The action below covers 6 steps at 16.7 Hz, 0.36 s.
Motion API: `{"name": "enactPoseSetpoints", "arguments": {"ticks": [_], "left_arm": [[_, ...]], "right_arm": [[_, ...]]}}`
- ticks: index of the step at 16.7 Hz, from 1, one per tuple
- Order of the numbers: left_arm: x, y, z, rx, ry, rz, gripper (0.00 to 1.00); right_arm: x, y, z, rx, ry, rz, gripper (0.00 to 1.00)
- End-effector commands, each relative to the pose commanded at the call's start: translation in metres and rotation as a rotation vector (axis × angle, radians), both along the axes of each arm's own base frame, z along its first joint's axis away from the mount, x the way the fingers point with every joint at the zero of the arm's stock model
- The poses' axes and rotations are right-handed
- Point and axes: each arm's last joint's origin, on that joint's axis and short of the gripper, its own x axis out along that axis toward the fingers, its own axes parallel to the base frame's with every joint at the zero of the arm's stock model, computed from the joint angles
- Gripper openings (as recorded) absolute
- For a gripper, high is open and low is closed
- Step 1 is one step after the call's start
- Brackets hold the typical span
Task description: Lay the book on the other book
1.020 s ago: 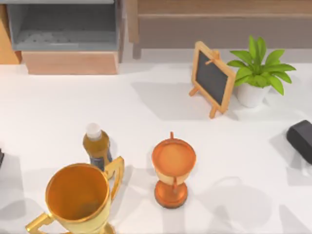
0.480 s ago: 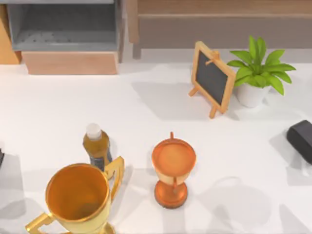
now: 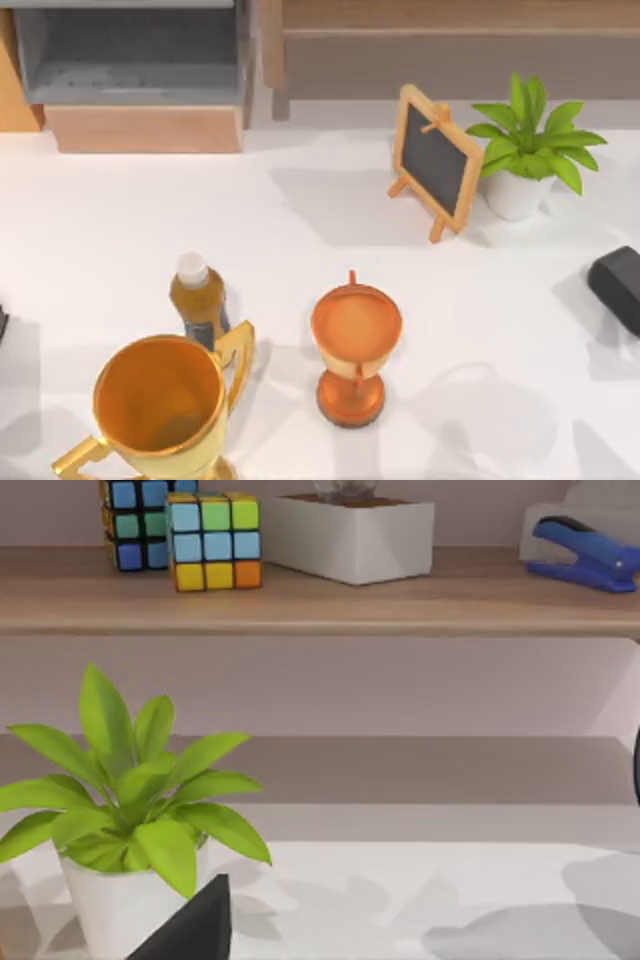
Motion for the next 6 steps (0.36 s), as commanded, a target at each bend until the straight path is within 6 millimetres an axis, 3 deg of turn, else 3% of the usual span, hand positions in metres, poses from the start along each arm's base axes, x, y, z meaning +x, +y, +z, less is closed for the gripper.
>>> {"name": "enactPoseSetpoints", "arguments": {"ticks": [6], "left_arm": [[0.0000,0.0000,0.0000,0.000,0.000,0.000,1.00]], "right_arm": [[0.0000,0.0000,0.0000,0.000,0.000,0.000,1.00]]}}
